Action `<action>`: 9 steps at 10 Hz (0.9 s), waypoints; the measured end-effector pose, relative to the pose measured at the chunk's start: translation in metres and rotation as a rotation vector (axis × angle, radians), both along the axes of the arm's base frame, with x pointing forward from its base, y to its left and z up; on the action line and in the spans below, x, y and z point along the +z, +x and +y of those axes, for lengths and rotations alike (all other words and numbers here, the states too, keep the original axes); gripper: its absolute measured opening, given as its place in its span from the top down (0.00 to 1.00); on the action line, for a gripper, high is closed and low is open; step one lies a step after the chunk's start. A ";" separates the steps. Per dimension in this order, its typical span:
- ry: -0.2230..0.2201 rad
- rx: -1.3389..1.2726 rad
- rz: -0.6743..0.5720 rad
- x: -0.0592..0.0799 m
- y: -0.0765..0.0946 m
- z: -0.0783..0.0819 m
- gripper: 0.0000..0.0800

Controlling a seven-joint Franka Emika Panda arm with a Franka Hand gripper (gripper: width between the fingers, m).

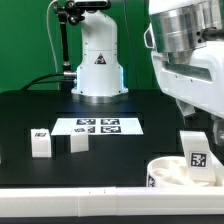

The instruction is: Assemble stool

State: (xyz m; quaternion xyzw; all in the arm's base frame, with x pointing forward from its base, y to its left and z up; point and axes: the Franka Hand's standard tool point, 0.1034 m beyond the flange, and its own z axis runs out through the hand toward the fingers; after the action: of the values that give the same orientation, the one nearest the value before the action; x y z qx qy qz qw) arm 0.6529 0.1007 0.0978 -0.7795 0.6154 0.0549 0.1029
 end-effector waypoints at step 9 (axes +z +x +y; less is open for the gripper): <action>-0.063 0.928 -0.166 0.002 -0.001 -0.002 0.19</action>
Offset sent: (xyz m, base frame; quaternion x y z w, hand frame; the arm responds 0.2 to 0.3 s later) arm 0.0019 -0.0047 0.0049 -0.0282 0.0149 -0.2409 0.9700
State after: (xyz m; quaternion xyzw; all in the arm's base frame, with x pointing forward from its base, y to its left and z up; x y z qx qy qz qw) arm 0.6523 0.0987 0.0999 -0.9767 0.1929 0.0138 0.0927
